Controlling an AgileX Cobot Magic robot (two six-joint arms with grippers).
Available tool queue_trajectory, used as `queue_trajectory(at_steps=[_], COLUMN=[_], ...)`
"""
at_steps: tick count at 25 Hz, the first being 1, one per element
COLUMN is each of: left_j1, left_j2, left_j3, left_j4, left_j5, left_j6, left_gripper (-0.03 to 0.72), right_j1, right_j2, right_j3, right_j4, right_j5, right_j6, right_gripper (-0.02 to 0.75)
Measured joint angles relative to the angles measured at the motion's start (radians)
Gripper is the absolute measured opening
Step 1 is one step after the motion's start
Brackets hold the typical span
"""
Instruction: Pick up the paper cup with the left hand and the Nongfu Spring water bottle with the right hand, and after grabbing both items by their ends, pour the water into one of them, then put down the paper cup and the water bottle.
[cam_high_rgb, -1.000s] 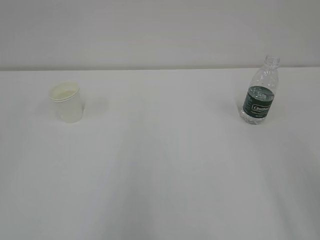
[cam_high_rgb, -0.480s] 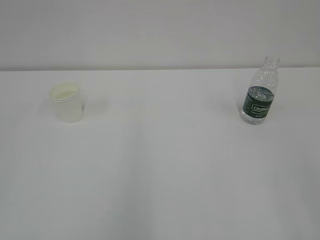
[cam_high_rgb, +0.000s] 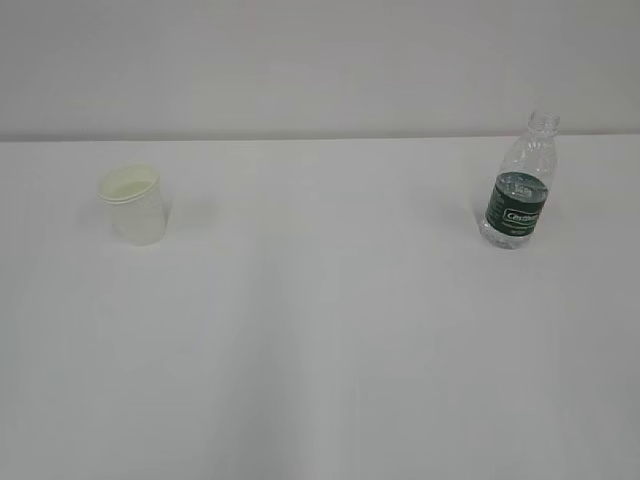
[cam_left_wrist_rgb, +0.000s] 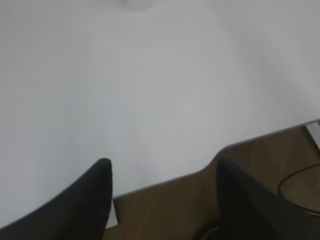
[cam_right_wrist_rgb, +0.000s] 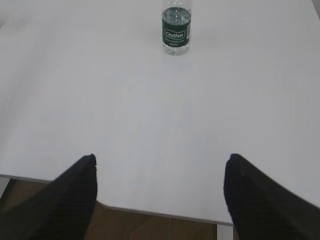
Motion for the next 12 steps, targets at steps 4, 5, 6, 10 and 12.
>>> queue_trajectory(at_steps=[4,5,6,10,12], left_j1=[0.0,-0.002,-0.002,-0.002,-0.002], left_j2=[-0.07,-0.087,-0.106,-0.157,-0.167], left_j3=[0.096,0.098,0.1,0.109,0.119], left_j4=[0.0,0.0,-0.007,-0.015,-0.026], left_j5=[0.006,0.006,0.004,-0.03,-0.064], left_j6=[0.0,0.0,0.0,0.0,0.0], left_gripper=[0.461,0.46,0.459,0.459,0.454], right_j1=[0.0,0.0,0.0,0.0,0.0], right_j2=[-0.03,-0.034,-0.037,-0.038,-0.038], right_j3=[0.06,0.068,0.071,0.096,0.104], right_j4=[0.0,0.0,0.0,0.0,0.0], right_j5=[0.001,0.001,0.001,-0.04,-0.053], right_j6=[0.0,0.0,0.0,0.0,0.0], right_gripper=[0.591,0.591,0.591,0.589,0.589])
